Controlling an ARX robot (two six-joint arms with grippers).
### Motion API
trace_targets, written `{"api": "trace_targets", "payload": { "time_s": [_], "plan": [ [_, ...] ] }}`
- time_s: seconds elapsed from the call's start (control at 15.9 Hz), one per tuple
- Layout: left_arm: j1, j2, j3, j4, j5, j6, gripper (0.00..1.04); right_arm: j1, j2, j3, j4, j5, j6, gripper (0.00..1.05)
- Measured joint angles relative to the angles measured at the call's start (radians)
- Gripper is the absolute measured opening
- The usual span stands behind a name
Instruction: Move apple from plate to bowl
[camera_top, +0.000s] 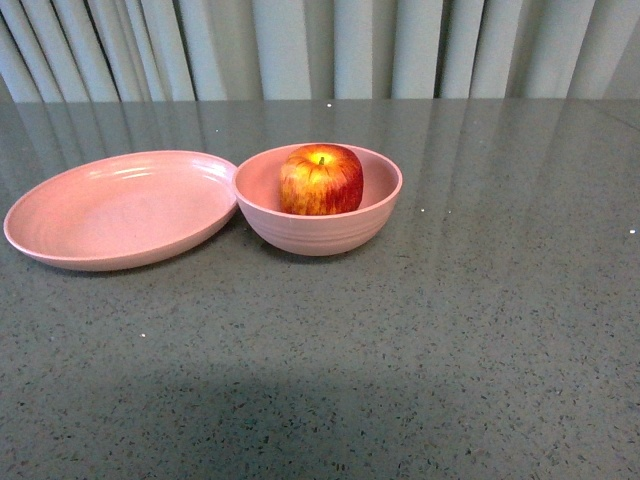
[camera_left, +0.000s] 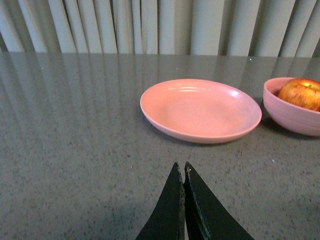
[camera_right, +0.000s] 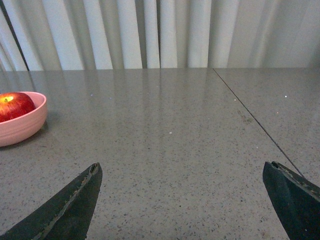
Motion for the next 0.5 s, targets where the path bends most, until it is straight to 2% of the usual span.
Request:
{"api": "trace_targets", "payload": {
  "time_s": [0.5],
  "plan": [
    [0.000,-0.043,0.000,0.001,-0.003,0.000,0.01,0.000,0.000,0.000,0.000,0.000,0.000,0.98]
  ]
}}
